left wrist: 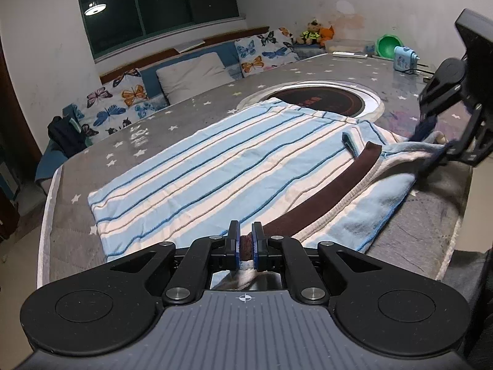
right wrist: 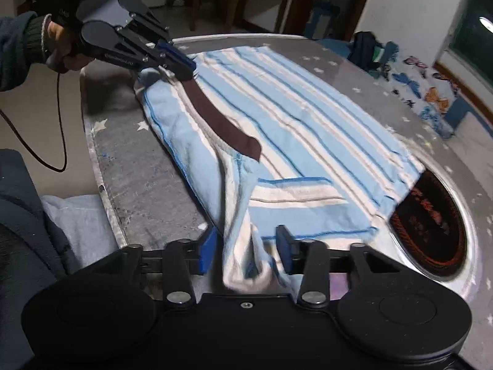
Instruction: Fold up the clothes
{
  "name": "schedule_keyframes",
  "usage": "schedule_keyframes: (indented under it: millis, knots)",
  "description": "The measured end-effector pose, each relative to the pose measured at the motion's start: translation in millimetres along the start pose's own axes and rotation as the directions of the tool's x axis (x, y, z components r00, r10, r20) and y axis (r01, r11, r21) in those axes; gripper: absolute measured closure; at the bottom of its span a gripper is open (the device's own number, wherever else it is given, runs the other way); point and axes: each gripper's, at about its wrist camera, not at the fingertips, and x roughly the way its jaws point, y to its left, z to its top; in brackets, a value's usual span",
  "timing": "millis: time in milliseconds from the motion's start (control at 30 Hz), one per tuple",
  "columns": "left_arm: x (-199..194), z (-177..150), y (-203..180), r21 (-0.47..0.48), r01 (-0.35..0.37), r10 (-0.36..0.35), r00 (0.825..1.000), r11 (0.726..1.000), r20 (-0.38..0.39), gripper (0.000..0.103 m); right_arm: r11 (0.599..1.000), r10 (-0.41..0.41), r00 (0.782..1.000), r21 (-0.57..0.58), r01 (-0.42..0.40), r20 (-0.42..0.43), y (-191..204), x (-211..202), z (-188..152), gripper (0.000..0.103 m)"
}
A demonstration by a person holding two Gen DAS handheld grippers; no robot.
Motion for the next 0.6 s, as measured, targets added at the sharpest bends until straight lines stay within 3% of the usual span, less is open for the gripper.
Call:
schedule_keyframes:
  millis: [33, 167, 300, 600]
  knots:
    - [-3.4, -0.7, -0.1, -0.001, -0.002, 0.002, 1.0, 1.0, 0.007, 0.091, 1.0, 0.002, 1.0, 0.003, -0.002, 0.001, -0.5, 0.6, 0.5, 0.085]
    - [-28.8, -9.9, 0.1, -0.007, -0.023, 0.023, 0.999, 1.0, 0.041, 0.065, 1.0, 0.01, 1.0, 0.015, -0.01, 0.003, -2.6, 2.9, 2.6, 0.089]
    - [-54.4, -23.7, -0.8, -0.019, -0.06, 0.061, 0.997, 0.998, 0.043, 0.053, 0.999, 0.019, 1.0, 0.027, -0.019, 0.005, -4.7, 5.2, 4.7, 0.09]
    - [-65.8, -46.1, 4.7, -0.04, -0.071, 0.071, 0.997, 0.997, -0.002, 0.047, 0.998, 0.035, 0.999, 0.055, -0.036, 0.012, -9.3, 9.8, 9.0, 0.089]
